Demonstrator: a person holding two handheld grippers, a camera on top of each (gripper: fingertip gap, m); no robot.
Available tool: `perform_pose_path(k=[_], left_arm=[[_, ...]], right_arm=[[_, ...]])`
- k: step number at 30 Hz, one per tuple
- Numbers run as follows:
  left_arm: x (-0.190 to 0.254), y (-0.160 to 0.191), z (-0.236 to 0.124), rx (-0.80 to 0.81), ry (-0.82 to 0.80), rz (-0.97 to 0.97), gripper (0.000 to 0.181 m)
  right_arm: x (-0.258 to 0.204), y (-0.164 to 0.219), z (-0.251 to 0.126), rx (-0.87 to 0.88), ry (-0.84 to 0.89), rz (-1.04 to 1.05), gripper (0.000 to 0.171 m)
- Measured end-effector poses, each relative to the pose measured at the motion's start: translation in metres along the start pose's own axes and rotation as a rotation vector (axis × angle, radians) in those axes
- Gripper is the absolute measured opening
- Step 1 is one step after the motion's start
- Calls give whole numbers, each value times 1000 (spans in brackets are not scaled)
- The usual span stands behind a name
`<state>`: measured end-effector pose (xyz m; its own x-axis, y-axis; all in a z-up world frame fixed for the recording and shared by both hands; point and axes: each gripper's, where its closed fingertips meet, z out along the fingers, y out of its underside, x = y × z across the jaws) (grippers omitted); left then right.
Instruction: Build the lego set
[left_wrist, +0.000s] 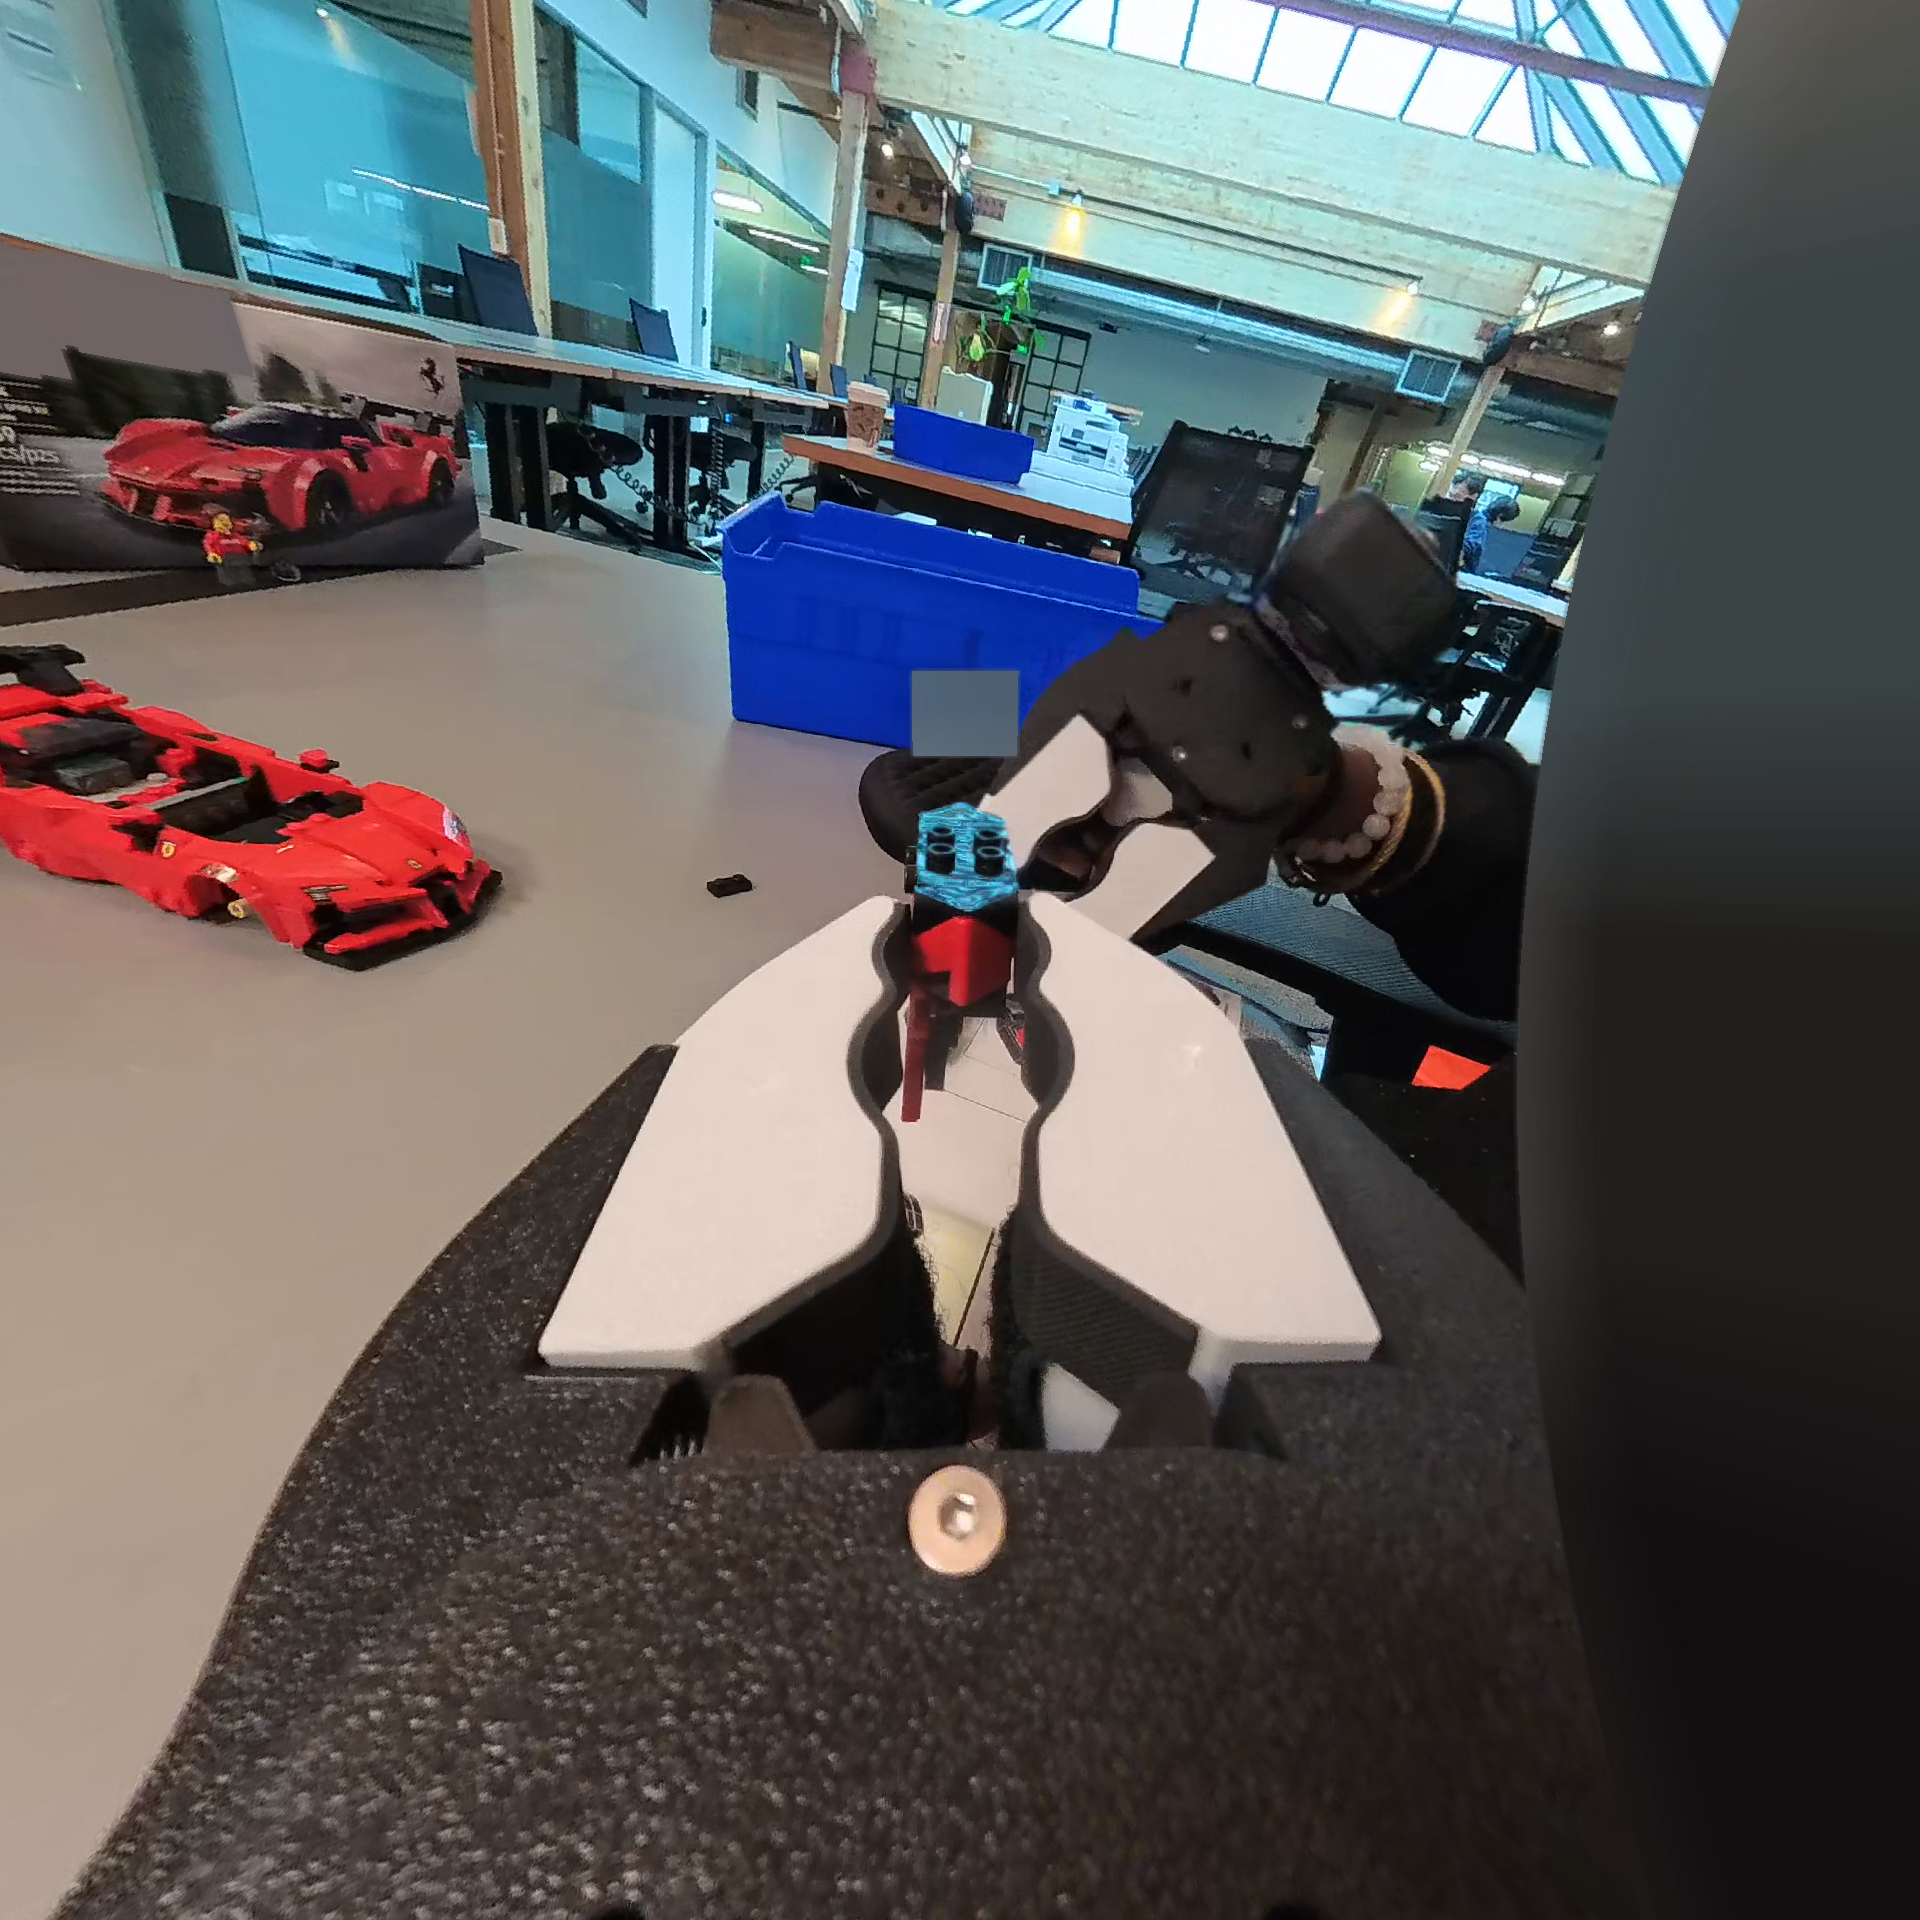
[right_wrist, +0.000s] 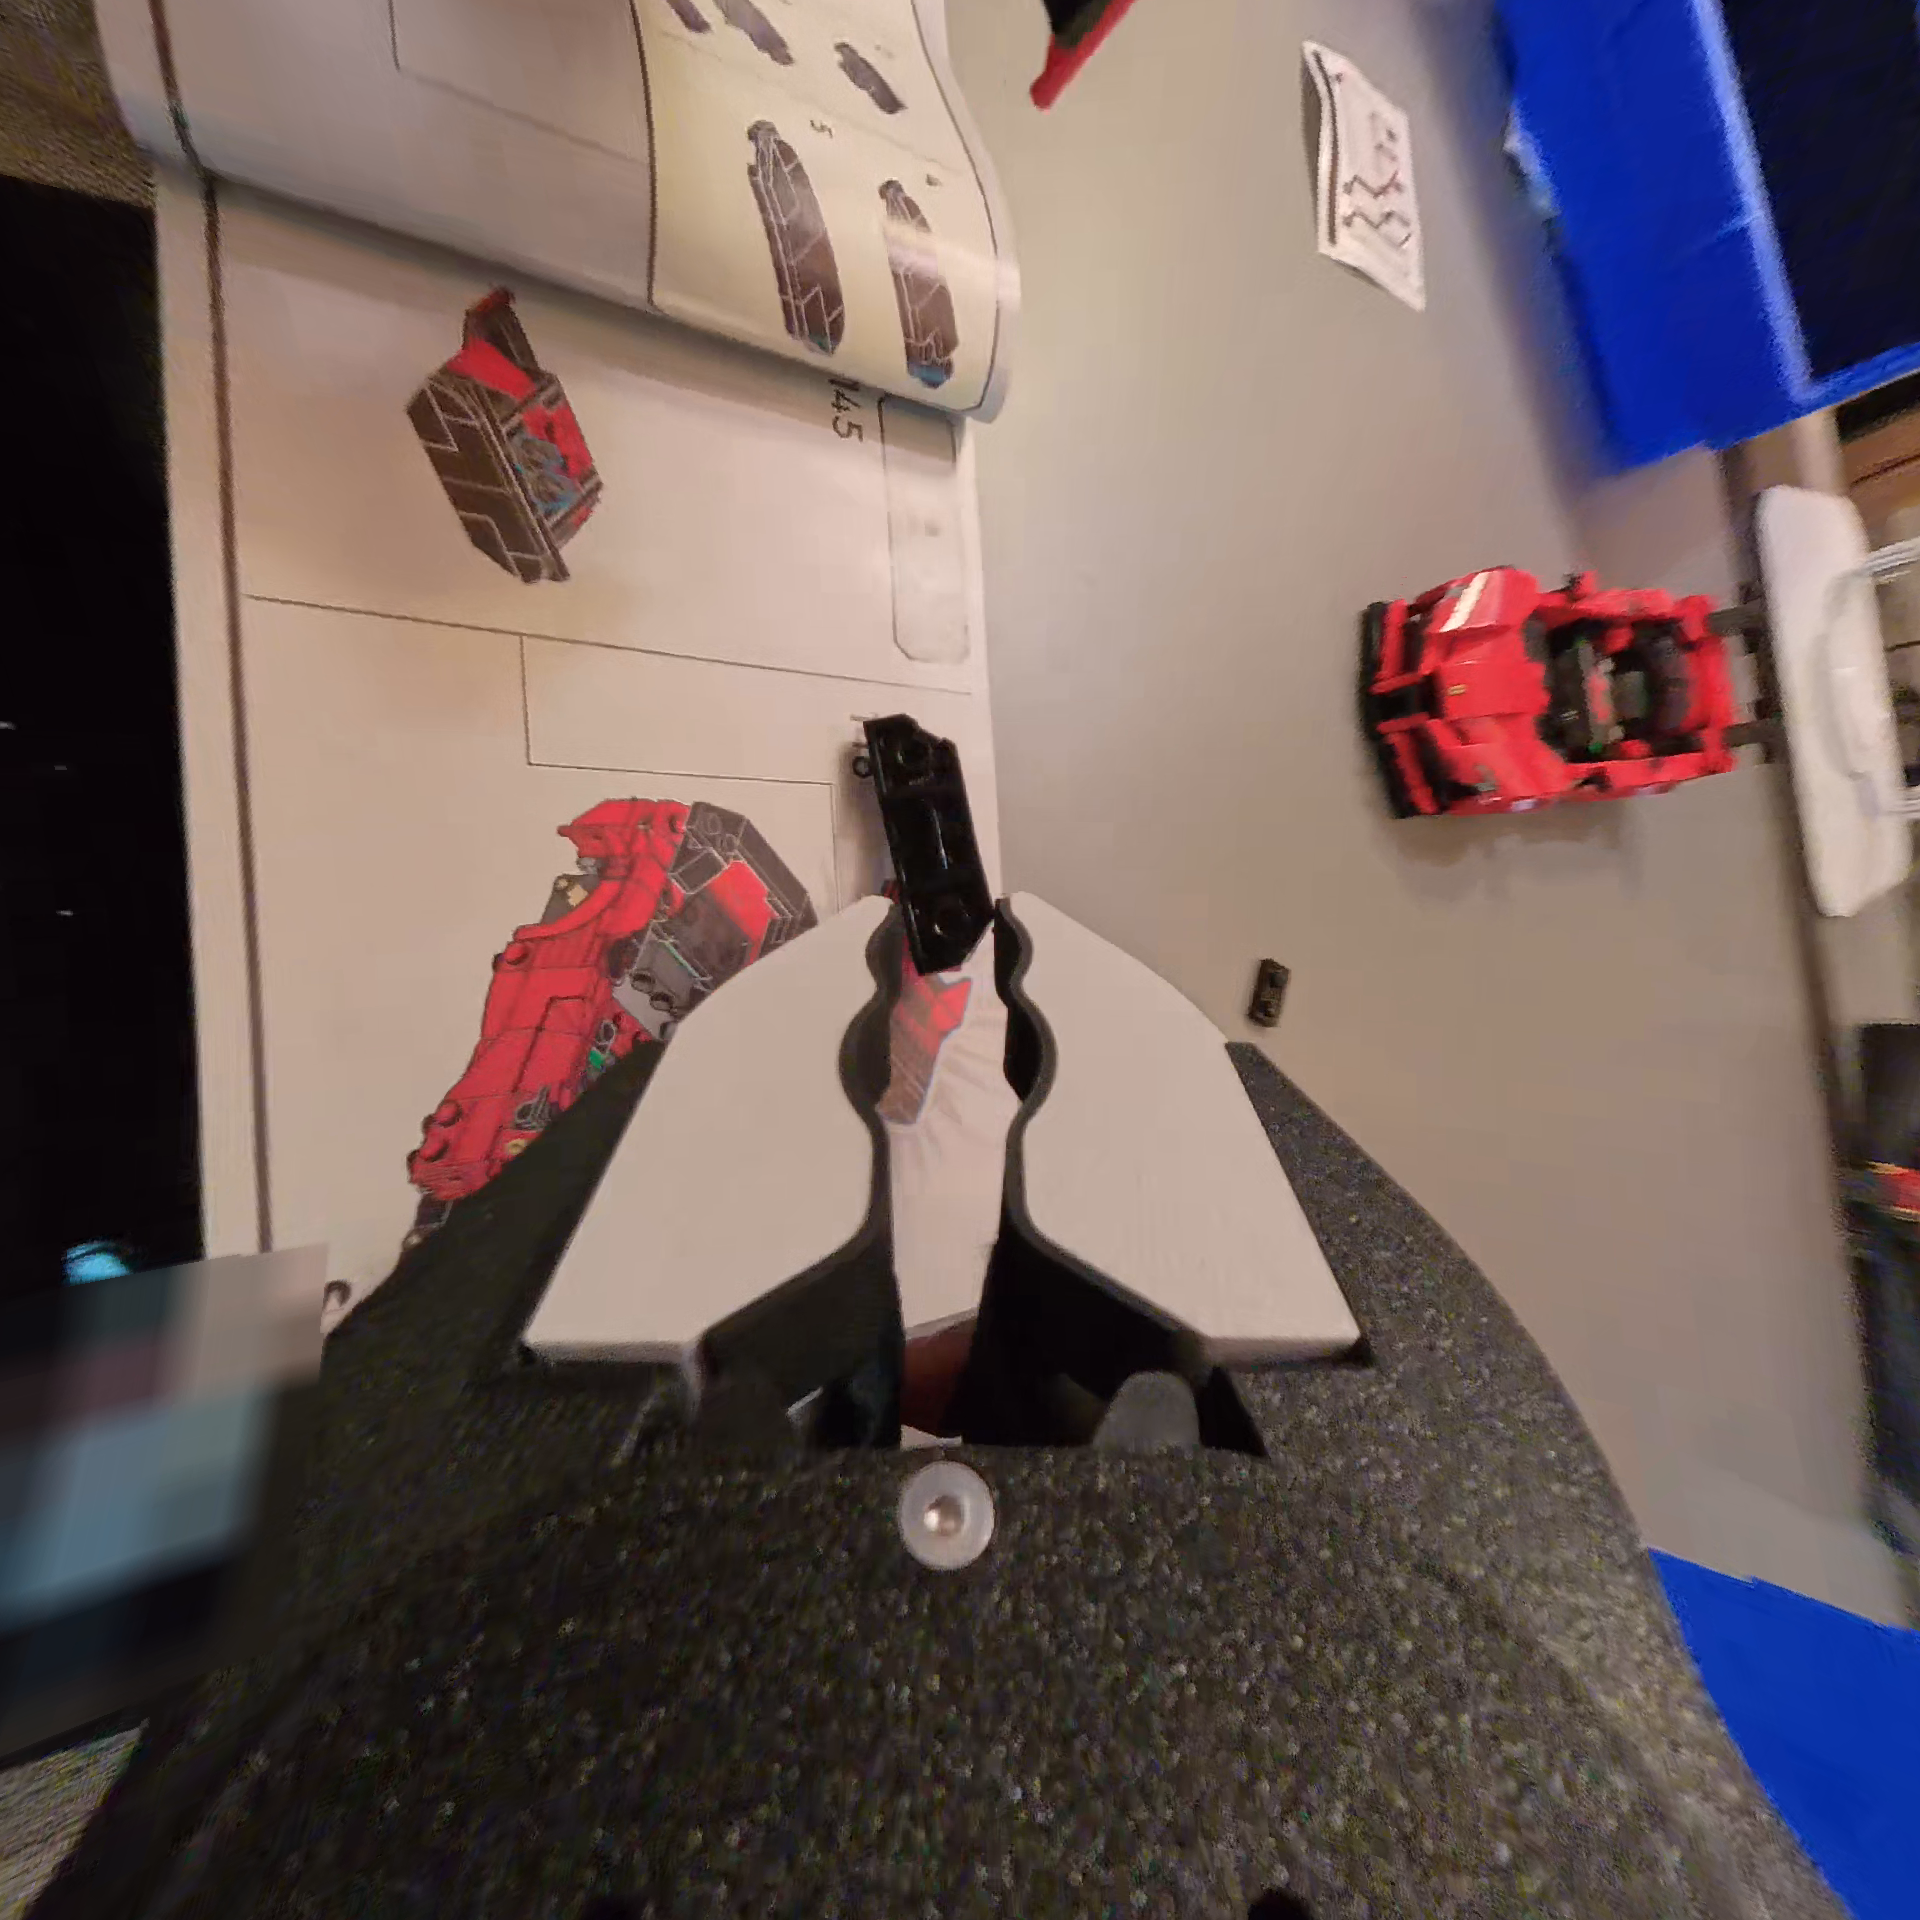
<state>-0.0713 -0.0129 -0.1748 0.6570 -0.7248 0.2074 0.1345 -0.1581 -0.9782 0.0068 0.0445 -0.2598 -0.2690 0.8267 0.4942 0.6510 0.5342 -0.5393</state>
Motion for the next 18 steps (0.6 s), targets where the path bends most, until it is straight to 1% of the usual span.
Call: perform_pose_path(k=[3, 6, 8, 10, 14, 18], left_arm=[[0, 0, 0, -2, -2, 3, 19], [0, 1, 1, -6, -2, 4, 19], [0, 0, 1, -4, -2, 3, 19], [0, 0, 0, 0, -2, 2, 19], [0, 0, 0, 1, -1, 2, 19], [-1, -10, -7, 45, 4, -2, 19]], right_arm=[[8, -2, -3, -17, 131, -98, 17], [15, -2, -5, -70, 271, -262, 17], [14, -4, -3, -83, 306, -331, 17], [7, -3, 1, -78, 270, -303, 17], [7, -5, -1, -16, 213, -163, 17], [-2, -6, -3, 41, 57, -17, 17]])
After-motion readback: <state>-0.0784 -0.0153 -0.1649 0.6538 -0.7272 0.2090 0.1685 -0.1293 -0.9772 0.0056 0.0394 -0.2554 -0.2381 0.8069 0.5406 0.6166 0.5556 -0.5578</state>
